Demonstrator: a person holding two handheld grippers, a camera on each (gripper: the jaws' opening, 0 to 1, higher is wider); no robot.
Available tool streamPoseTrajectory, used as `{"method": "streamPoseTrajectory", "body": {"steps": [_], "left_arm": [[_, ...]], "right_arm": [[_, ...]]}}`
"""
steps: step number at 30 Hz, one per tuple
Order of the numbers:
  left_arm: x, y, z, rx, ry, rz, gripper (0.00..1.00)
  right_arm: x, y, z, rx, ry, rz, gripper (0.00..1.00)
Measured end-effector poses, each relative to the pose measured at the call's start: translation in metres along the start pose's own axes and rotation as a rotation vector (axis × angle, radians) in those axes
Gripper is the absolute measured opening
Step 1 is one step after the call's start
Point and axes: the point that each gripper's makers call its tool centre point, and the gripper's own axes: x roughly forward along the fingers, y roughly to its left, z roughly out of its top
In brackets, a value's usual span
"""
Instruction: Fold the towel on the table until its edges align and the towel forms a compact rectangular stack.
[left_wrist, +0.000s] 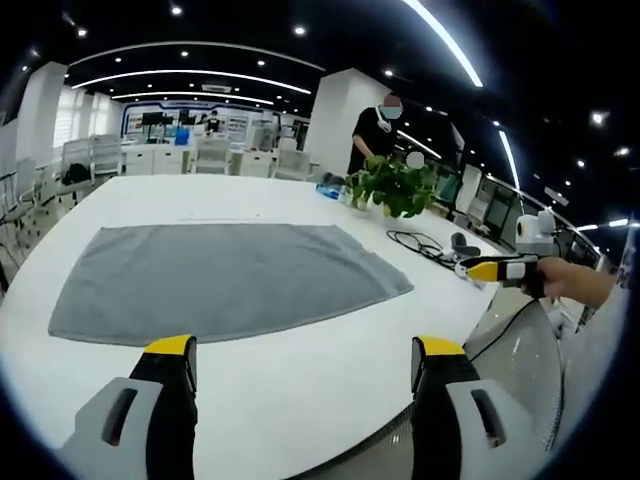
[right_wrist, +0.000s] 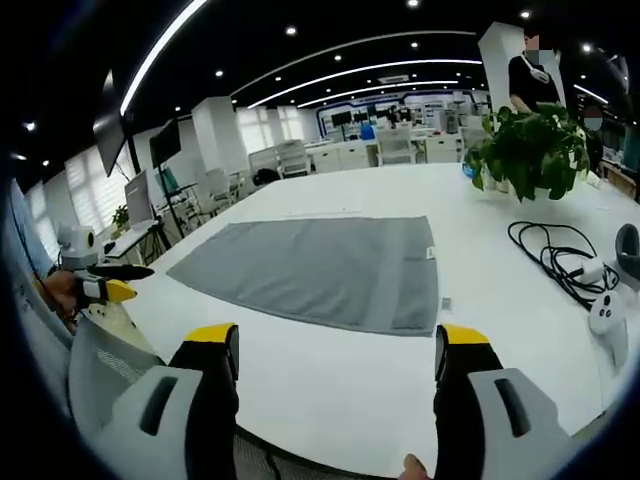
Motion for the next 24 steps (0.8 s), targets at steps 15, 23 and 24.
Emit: {"method": "streamPoseTrajectory", "body": {"steps": [15, 23, 24], "left_arm": [[0.0017, -0.0007, 0.0006, 0.004, 0.007, -0.007, 0.91], [0.0017, -0.0019, -0.002, 0.004, 0.014, -0.012, 0.9], [0.0018, -0.0019, -0.002, 0.004, 0.014, -0.011, 0.9]], "right_arm": [[0.0001, -0.0018, 0.0007, 0.01, -0.002, -0.001, 0.8], [-0.0006, -0.0018, 0.0009, 0.009, -0.003, -0.005, 0.8], [-0.0007, -0.002, 0.0011, 0.009, -0.004, -0.006, 0.8]]}}
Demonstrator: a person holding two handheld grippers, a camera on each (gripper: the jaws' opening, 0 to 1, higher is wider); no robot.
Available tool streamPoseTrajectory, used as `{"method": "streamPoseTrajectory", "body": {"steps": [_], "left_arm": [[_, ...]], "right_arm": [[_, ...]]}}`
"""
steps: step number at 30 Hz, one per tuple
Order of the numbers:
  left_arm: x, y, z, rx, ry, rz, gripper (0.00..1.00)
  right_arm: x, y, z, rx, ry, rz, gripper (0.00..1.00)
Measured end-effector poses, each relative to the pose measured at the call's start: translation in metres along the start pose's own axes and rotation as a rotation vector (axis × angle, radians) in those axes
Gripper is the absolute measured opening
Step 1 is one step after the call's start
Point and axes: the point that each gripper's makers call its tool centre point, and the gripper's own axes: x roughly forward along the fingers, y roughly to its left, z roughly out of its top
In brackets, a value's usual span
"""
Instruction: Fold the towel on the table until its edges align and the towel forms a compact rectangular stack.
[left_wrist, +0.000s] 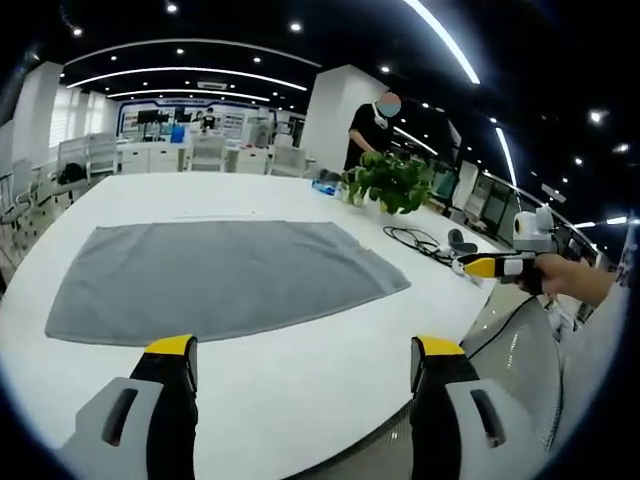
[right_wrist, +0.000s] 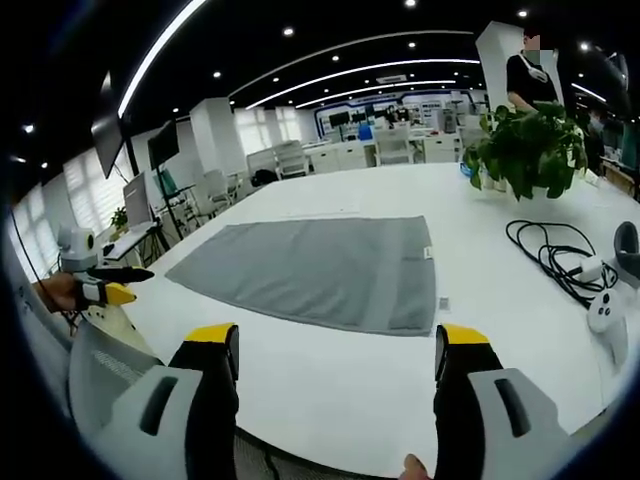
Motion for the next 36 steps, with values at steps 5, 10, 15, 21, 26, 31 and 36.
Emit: {"method": "streamPoseTrajectory", "body": {"steps": [5, 10, 15, 21, 26, 31, 36], "left_arm": [[0.002, -0.002, 0.0, 0.001, 0.003, -0.006, 0.9], [0.005, -0.007, 0.0, 0.006, 0.007, -0.019, 0.9], [0.008, -0.012, 0.002, 0.014, 0.013, -0.034, 0.9], [0.015, -0.02, 0.008, 0.034, 0.018, -0.059, 0.9], [0.025, -0.027, 0.016, 0.062, 0.019, -0.091, 0.9], [0.038, -0.038, 0.027, 0.096, 0.015, -0.133, 0.9], [0.051, -0.052, 0.037, 0.136, 0.017, -0.182, 0.9]], "right_arm": [[-0.001, 0.0, 0.001, 0.003, -0.003, -0.004, 0.8], [-0.001, -0.001, 0.001, 0.005, -0.004, -0.007, 0.8], [-0.002, -0.003, 0.002, 0.009, -0.012, -0.013, 0.8], [-0.004, -0.006, 0.005, 0.021, -0.029, -0.022, 0.8], [-0.005, -0.01, 0.009, 0.013, -0.035, -0.034, 0.79], [-0.008, -0.02, 0.015, 0.002, -0.04, -0.049, 0.79], [-0.01, -0.031, 0.024, -0.005, -0.057, -0.068, 0.78]]}}
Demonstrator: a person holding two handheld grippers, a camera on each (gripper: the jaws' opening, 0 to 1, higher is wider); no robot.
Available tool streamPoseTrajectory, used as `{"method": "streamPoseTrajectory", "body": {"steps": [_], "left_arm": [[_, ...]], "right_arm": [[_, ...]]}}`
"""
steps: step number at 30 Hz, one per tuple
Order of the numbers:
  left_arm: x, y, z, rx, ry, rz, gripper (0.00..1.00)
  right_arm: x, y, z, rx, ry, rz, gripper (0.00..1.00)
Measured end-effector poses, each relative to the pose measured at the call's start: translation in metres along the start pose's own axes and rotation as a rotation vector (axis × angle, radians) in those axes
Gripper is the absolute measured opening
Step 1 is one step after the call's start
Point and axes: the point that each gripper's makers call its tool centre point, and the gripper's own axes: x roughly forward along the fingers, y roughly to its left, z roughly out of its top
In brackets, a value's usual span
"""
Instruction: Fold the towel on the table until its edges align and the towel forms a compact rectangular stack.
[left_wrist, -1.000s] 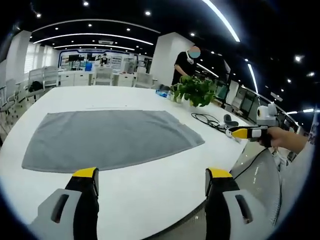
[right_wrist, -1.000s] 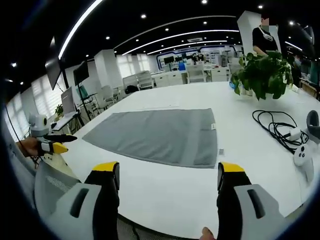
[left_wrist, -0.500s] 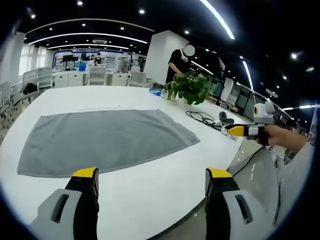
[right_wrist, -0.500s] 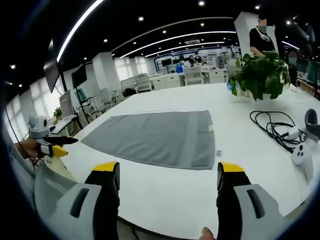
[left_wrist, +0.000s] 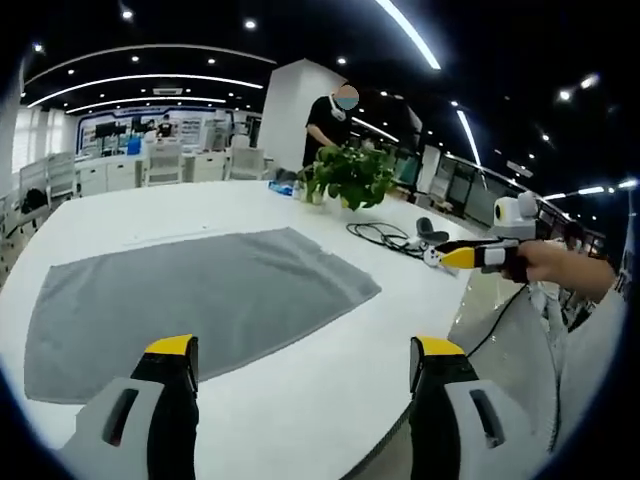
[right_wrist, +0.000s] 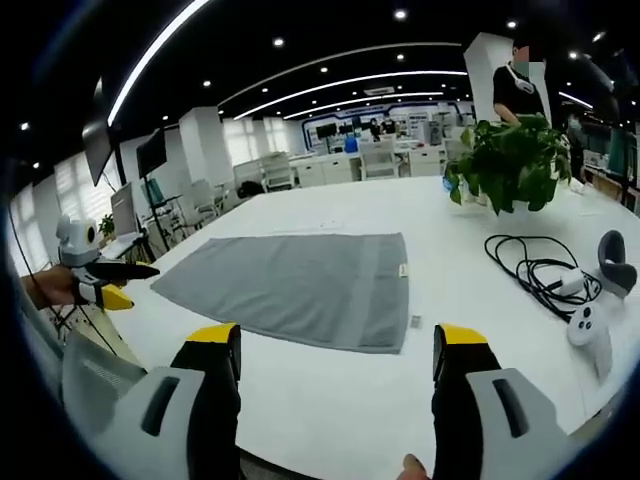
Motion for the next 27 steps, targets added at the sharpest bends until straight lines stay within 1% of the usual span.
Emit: {"method": "streamPoseTrajectory", "body": {"steps": [8, 15, 18, 22, 27], "left_arm": [[0.026, -0.016, 0.016, 0.066, 0.012, -0.072, 0.88], [0.05, -0.026, 0.029, 0.119, 0.02, -0.125, 0.86], [0.062, -0.03, 0.031, 0.14, 0.031, -0.147, 0.86], [0.079, -0.037, 0.032, 0.16, 0.041, -0.173, 0.85], [0.101, -0.045, 0.029, 0.18, 0.063, -0.209, 0.84]], "right_arm": [[0.001, -0.019, 0.013, -0.021, -0.012, -0.021, 0.78], [0.009, -0.036, 0.031, -0.047, -0.021, -0.032, 0.78], [0.015, -0.043, 0.039, -0.062, -0.022, -0.035, 0.78], [0.029, -0.053, 0.05, -0.082, -0.018, -0.03, 0.78], [0.047, -0.061, 0.064, -0.098, -0.017, -0.025, 0.76]]}}
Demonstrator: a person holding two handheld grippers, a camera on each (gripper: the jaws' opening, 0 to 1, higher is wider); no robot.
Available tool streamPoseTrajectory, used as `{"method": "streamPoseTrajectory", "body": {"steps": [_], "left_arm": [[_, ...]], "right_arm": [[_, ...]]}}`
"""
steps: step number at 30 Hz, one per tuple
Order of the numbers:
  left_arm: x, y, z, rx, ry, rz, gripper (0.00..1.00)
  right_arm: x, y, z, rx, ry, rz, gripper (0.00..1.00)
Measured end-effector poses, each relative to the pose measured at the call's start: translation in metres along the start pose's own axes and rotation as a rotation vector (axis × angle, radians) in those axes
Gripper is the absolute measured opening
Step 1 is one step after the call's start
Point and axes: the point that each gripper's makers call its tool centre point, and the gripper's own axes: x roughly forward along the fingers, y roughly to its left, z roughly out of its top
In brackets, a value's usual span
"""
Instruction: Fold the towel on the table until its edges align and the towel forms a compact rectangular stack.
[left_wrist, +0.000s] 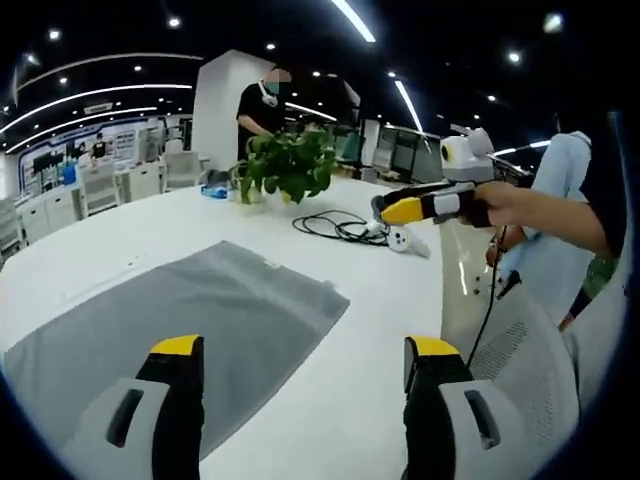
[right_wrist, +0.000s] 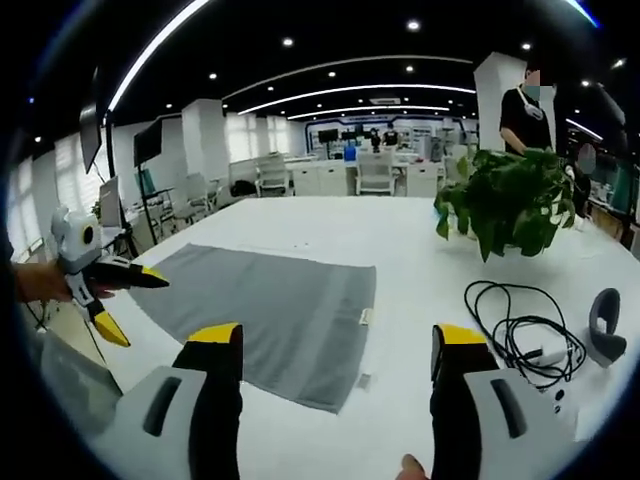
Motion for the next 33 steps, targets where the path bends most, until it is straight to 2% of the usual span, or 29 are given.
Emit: {"method": "streamPoseTrajectory", "body": {"steps": [10, 16, 18, 23, 30, 32, 33], "left_arm": [[0.05, 0.002, -0.003, 0.05, 0.054, -0.044, 0.79], [0.081, -0.001, 0.007, 0.094, 0.066, -0.075, 0.78], [0.091, -0.004, 0.01, 0.116, 0.073, -0.088, 0.78], [0.118, -0.014, 0.011, 0.166, 0.085, -0.117, 0.74], [0.149, -0.034, -0.003, 0.232, 0.131, -0.153, 0.68], [0.157, -0.043, -0.004, 0.222, 0.127, -0.185, 0.65], [0.161, -0.051, -0.003, 0.186, 0.113, -0.217, 0.62]], "right_arm": [[0.043, -0.022, 0.018, -0.005, -0.001, 0.017, 0.74], [0.073, -0.031, 0.024, 0.001, -0.004, 0.03, 0.73], [0.084, -0.031, 0.028, 0.038, -0.021, 0.037, 0.72], [0.105, -0.036, 0.035, 0.046, -0.034, 0.033, 0.71], [0.135, -0.042, 0.036, 0.036, -0.027, 0.051, 0.7], [0.142, -0.046, 0.036, 0.024, -0.023, 0.058, 0.7], [0.146, -0.053, 0.036, 0.03, -0.022, 0.045, 0.7]]}}
